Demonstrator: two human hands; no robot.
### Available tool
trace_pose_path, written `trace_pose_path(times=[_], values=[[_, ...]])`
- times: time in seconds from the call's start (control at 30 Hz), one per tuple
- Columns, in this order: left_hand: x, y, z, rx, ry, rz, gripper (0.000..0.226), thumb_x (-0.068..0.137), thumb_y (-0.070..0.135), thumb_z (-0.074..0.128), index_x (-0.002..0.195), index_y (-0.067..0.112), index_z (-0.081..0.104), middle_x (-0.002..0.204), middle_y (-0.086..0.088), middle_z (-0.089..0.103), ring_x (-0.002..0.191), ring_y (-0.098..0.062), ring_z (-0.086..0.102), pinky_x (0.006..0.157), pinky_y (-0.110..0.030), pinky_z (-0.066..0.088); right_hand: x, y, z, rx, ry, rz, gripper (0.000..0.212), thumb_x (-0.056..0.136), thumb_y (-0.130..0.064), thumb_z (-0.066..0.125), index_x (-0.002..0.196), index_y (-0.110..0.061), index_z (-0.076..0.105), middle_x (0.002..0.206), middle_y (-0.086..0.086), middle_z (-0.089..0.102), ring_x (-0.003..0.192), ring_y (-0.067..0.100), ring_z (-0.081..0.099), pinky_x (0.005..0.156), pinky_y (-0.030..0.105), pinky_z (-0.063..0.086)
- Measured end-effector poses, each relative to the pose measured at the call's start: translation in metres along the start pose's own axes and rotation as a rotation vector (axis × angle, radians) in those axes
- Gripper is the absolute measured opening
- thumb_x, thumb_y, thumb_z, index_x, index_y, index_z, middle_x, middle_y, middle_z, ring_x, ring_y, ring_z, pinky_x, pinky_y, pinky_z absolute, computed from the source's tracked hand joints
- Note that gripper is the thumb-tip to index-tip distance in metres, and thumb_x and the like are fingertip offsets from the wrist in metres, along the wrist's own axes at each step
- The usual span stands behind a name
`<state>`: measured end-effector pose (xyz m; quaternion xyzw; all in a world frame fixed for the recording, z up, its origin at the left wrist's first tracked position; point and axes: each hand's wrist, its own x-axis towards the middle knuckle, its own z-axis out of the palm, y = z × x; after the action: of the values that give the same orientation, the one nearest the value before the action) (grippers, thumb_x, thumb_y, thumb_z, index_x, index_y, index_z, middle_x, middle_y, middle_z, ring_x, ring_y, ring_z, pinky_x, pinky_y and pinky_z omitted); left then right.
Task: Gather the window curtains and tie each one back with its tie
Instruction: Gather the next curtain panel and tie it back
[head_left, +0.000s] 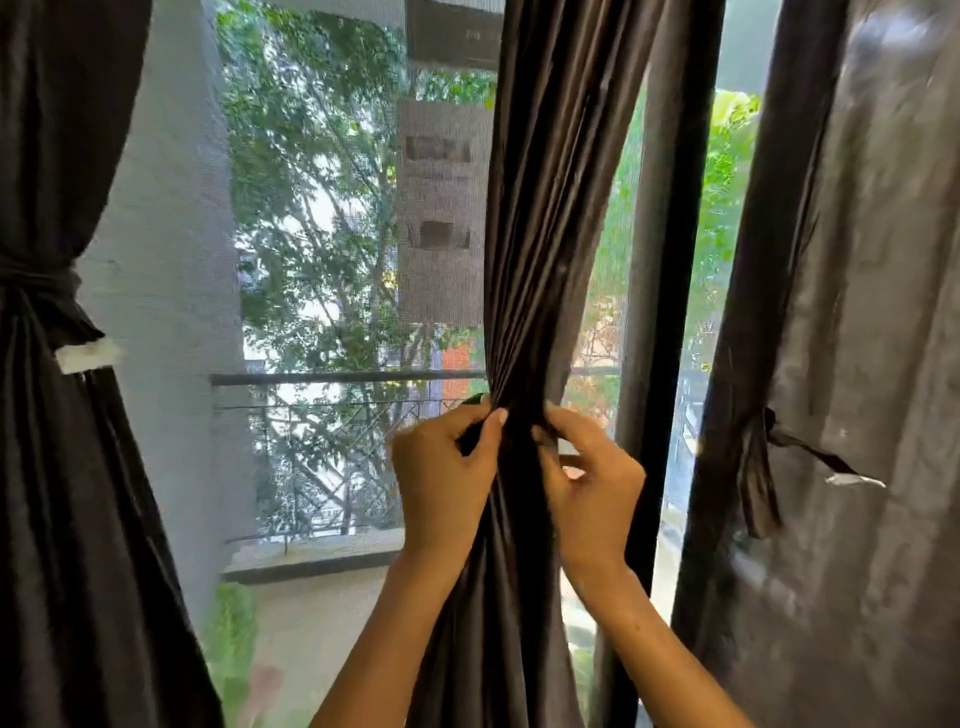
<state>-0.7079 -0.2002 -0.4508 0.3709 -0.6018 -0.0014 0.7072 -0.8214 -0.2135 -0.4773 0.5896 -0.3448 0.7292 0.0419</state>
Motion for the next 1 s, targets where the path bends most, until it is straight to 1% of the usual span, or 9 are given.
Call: trace_pose_path(times=[0.1, 0.2, 0.27, 0.43, 0.57, 0.63, 0.77, 0.87, 1.0], values=[[-0.005, 0.004, 0.005, -0.002, -0.030, 0.013, 0.013, 0.085, 0.018, 0.070, 0.097, 0.017, 0.076, 0.083, 0.018, 0.069, 0.071, 0.013, 0.062, 0.064, -0.001, 0.044, -0.008, -0.009, 0.006, -0.089, -0.094, -0.066, 0.041, 0.080, 0.012, 0.063, 0.115, -0.008, 0.068, 0.121, 0.003, 0.065, 0.105, 0.016, 0.066, 0.084, 0.036, 0.057], [-0.007, 0.004, 0.006, -0.023, -0.036, -0.022, 0.017, 0.087, 0.023, 0.067, 0.100, 0.016, 0.076, 0.086, 0.005, 0.075, 0.076, 0.006, 0.064, 0.065, -0.002, 0.044, -0.011, -0.008, 0.003, -0.089, -0.128, -0.127, 0.047, 0.075, 0.014, 0.061, 0.118, -0.006, 0.065, 0.124, 0.004, 0.061, 0.101, 0.023, 0.065, 0.085, 0.023, 0.051], [-0.007, 0.005, 0.006, -0.037, -0.048, -0.036, 0.017, 0.086, 0.029, 0.067, 0.097, 0.019, 0.076, 0.079, 0.006, 0.075, 0.067, 0.003, 0.065, 0.060, -0.008, 0.046, -0.013, -0.007, 0.000, -0.100, -0.174, -0.135, 0.050, 0.074, 0.010, 0.058, 0.121, -0.007, 0.063, 0.128, 0.000, 0.058, 0.098, 0.022, 0.061, 0.083, 0.009, 0.043], [-0.002, 0.005, 0.008, 0.027, -0.031, -0.048, 0.013, 0.082, 0.030, 0.072, 0.088, 0.020, 0.078, 0.075, 0.008, 0.074, 0.062, 0.003, 0.064, 0.061, -0.008, 0.046, -0.014, -0.005, -0.001, -0.059, -0.282, -0.078, 0.042, 0.080, -0.001, 0.057, 0.120, -0.009, 0.066, 0.139, 0.003, 0.052, 0.118, 0.017, 0.055, 0.094, 0.024, 0.047], [0.003, -0.002, 0.007, 0.074, -0.012, -0.059, 0.013, 0.083, 0.027, 0.072, 0.084, 0.016, 0.078, 0.072, 0.006, 0.073, 0.063, -0.005, 0.065, 0.062, -0.022, 0.052, -0.006, 0.000, -0.002, -0.056, -0.135, -0.028, 0.025, 0.090, -0.024, 0.061, 0.112, -0.013, 0.069, 0.149, 0.005, 0.034, 0.140, 0.010, 0.028, 0.110, 0.017, 0.027], [0.002, -0.004, 0.006, 0.040, -0.003, -0.080, 0.013, 0.083, 0.027, 0.073, 0.085, 0.015, 0.078, 0.074, 0.006, 0.073, 0.066, -0.006, 0.067, 0.064, -0.028, 0.054, 0.000, 0.004, 0.000, -0.076, -0.096, 0.072, 0.044, 0.091, -0.036, 0.062, 0.129, -0.016, 0.054, 0.154, 0.004, 0.025, 0.143, 0.005, 0.019, 0.113, 0.016, 0.023], [0.002, -0.007, 0.004, 0.023, 0.004, -0.085, 0.008, 0.082, 0.026, 0.073, 0.081, 0.019, 0.076, 0.072, 0.011, 0.071, 0.068, -0.002, 0.066, 0.064, -0.028, 0.054, 0.018, 0.010, 0.003, 0.154, -0.203, 0.362, 0.080, 0.084, -0.038, 0.068, 0.147, -0.019, 0.023, 0.145, 0.001, 0.043, 0.134, 0.006, 0.040, 0.109, 0.029, 0.039], [0.004, -0.008, 0.003, 0.036, 0.007, -0.085, 0.006, 0.082, 0.025, 0.073, 0.078, 0.021, 0.075, 0.068, 0.015, 0.069, 0.067, -0.004, 0.067, 0.061, -0.026, 0.053, 0.022, 0.013, 0.003, 0.235, -0.204, 0.352, 0.058, 0.084, -0.026, 0.072, 0.134, -0.026, 0.041, 0.110, -0.010, 0.067, 0.103, 0.000, 0.063, 0.089, 0.025, 0.053], [0.005, -0.009, 0.004, 0.068, 0.036, -0.089, 0.005, 0.081, 0.025, 0.074, 0.082, 0.021, 0.077, 0.069, 0.015, 0.070, 0.065, -0.002, 0.066, 0.059, -0.012, 0.048, 0.014, 0.008, 0.001, -0.053, -0.008, 0.048, 0.027, 0.086, -0.012, 0.070, 0.109, -0.022, 0.062, 0.094, -0.013, 0.064, 0.085, 0.003, 0.063, 0.073, 0.024, 0.051]])
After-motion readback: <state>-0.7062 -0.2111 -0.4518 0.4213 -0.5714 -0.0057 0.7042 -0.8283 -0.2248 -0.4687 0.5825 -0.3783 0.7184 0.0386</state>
